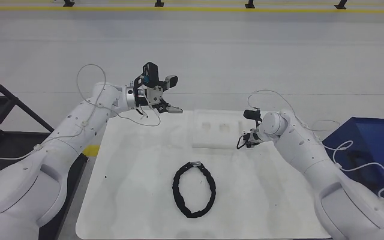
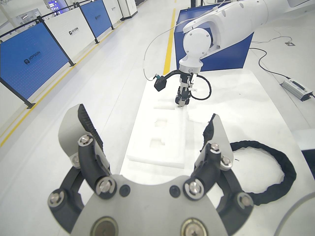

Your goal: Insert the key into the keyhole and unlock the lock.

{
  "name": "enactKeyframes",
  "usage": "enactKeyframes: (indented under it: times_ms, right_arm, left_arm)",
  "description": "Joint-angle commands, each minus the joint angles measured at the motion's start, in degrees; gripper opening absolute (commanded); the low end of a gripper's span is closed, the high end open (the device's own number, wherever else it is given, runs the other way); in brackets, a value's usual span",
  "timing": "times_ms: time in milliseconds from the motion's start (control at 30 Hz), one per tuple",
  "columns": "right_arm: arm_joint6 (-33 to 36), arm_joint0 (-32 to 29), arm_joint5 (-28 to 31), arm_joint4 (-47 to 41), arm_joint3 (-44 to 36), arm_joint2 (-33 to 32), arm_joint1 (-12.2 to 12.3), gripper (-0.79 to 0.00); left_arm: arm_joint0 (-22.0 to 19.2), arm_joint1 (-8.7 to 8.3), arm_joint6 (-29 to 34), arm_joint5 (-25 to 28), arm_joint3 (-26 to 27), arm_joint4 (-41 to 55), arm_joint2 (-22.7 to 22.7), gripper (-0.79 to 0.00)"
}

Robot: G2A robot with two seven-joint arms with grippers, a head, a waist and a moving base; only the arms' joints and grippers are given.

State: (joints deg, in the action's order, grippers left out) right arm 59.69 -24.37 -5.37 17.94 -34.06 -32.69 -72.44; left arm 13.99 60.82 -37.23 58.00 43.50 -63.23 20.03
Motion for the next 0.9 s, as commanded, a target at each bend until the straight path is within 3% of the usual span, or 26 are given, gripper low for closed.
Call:
enactKeyframes:
  times_ms: [0,233,500,733,867]
  right_arm:
    - [0.5,0.6,0.3,-0.1,0.5,-0.4,-0.1,-0.785]
    - [2.8,2.0,2.2,-1.0,-0.9,-3.5,1.2,-0.785]
    - [4.9,-1.1,7.6,-3.3,-11.7,-11.5,5.9,-0.785]
    - [2.8,-10.6,10.1,-4.6,-29.3,-23.0,11.2,-0.785]
    - [4.8,-18.1,14.2,-11.8,-36.8,-31.8,13.9,-0.785]
  left_arm:
    - [0.0,0.00,0.0,0.0,0.0,0.0,0.0,0.000]
    - [0.0,0.00,0.0,0.0,0.0,0.0,0.0,0.000]
    - [0.0,0.00,0.0,0.0,0.0,0.0,0.0,0.000]
    - [0.0,0.00,0.0,0.0,0.0,0.0,0.0,0.000]
    - [0.0,0.00,0.0,0.0,0.0,0.0,0.0,0.000]
